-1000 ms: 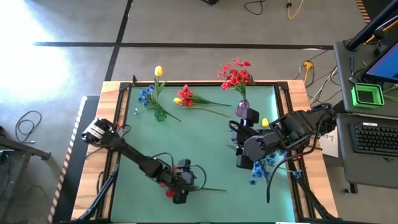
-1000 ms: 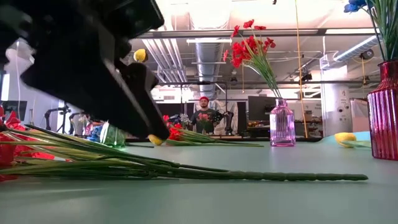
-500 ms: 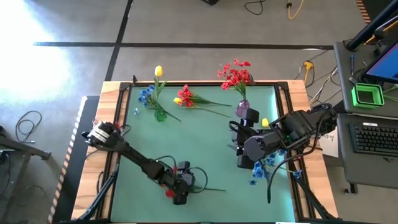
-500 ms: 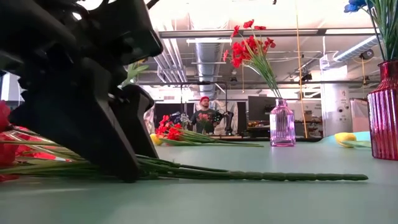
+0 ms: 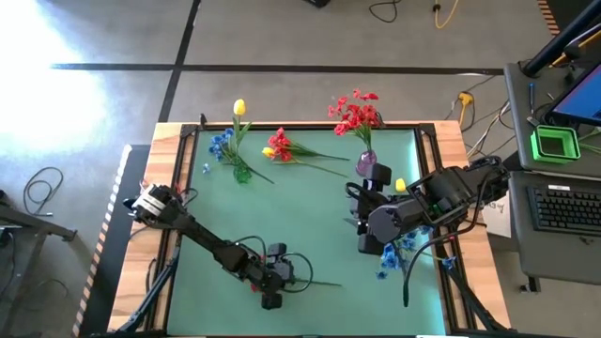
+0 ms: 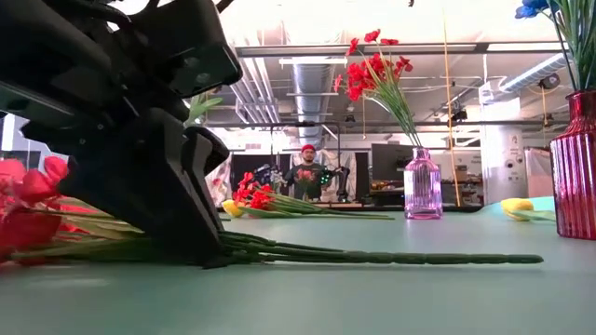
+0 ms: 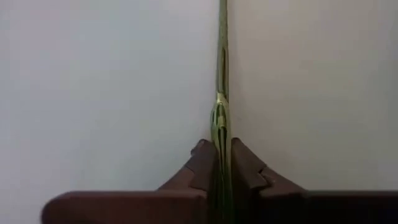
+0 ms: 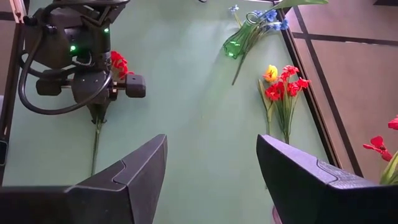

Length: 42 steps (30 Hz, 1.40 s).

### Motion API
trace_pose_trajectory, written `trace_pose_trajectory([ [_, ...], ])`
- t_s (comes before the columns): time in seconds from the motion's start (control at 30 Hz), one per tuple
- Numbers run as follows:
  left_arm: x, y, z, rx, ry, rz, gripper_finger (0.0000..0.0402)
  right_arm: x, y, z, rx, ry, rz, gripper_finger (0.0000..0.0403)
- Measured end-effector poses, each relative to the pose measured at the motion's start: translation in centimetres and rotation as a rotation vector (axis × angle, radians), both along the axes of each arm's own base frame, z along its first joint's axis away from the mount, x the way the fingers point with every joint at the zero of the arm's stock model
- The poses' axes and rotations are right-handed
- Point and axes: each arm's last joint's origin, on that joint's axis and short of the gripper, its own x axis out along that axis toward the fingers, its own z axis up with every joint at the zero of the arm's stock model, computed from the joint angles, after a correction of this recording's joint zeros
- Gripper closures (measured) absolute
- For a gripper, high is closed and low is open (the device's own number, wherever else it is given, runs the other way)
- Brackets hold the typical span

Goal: Sort flowers into vase by color
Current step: Put the bottom red flower into the purple vase

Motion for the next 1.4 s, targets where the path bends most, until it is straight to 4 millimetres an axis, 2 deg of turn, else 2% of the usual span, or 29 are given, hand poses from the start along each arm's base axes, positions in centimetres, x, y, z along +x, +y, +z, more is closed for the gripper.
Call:
trace_pose_trajectory([
  [0.2,-0.8,0.1,1.6,0.01,0.024,-0.046,0.0399,0.0,0.0,0.0,0.0,-0.001,-0.002,0.0161],
  [0.37,-1.7,1.0,4.8,0.057,-0.016,-0.046,0.04,0.6,0.2,-0.5,-0.027,0.01,-0.002,0.0163],
  [0.53,-2.3,1.8,8.4,0.083,-0.139,0.02,0.04,1.9,0.9,-1.8,-0.05,0.049,0.025,0.0158],
  [0.7,-2.6,2.7,10.7,0.086,-0.225,0.083,0.04,3.6,1.8,-2.8,-0.064,0.057,0.083,0.0156],
  [0.97,-2.3,3.4,10.9,0.109,-0.246,0.137,0.04,6.2,3.1,-4.1,0.064,0.05,0.226,0.0167],
  [1.2,-1.9,3.7,11.0,0.102,-0.262,0.157,0.0401,7.7,3.6,-5.7,0.052,0.08,0.24,0.0166],
  [1.4,-1.0,3.3,12.7,0.117,-0.288,0.133,0.0401,8.7,4.0,-7.0,0.057,0.117,0.255,0.0165],
])
